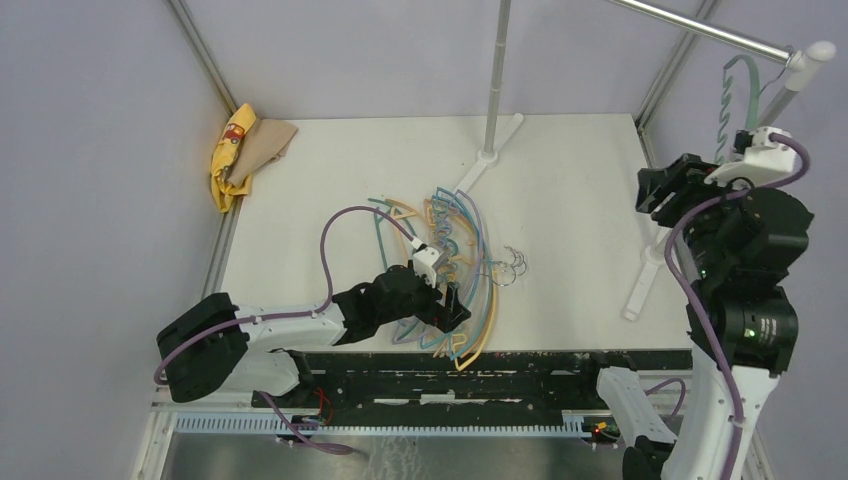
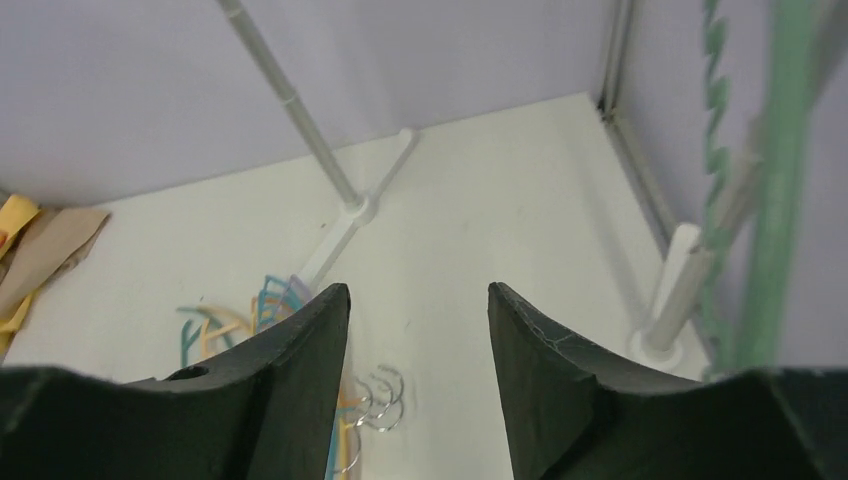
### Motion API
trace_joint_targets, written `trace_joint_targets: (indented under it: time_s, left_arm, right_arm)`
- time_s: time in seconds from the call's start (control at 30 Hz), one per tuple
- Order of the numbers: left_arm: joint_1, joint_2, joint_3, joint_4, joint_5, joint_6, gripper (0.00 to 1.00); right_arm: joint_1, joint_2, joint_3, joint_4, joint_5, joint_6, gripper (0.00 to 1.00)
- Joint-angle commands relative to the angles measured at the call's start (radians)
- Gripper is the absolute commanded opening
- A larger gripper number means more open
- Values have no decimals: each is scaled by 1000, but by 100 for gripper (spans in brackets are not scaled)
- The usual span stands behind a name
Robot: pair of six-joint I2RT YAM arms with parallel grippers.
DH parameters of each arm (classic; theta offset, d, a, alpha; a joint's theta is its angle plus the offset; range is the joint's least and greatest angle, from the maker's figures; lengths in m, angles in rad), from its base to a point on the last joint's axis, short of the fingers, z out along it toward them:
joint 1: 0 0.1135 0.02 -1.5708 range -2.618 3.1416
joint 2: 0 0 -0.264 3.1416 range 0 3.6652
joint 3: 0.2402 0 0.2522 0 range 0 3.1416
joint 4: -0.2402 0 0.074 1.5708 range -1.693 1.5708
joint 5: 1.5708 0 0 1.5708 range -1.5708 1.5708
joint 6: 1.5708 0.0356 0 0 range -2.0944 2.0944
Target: Organize the hangers
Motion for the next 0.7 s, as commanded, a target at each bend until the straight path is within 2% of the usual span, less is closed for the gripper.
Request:
trace_joint_targets:
  time_s: [0.0, 0.23, 0.3, 0.4, 0.53, 0.67]
  left_arm:
    - [-4, -1, 1, 40, -16, 23, 99]
    - [-6, 33, 0, 24, -38, 23, 96]
    - [-6, 77, 15, 13, -60, 31, 89]
    - [-6, 140, 30, 20, -61, 29, 74]
    - [-10, 199, 31, 30, -85, 19, 66]
    - [-9, 222, 29, 31, -93, 18, 42]
  right_arm:
    - [-3, 26, -135, 52, -228, 58, 61]
    - [-2, -29, -326, 92, -278, 54, 61]
    - [-2, -41, -357, 99, -298, 57, 61]
    - [-3, -60, -393, 104, -311, 61, 61]
    - [-1, -72, -416, 105, -324, 63, 61]
    - [-1, -74, -439, 117, -326, 70, 61]
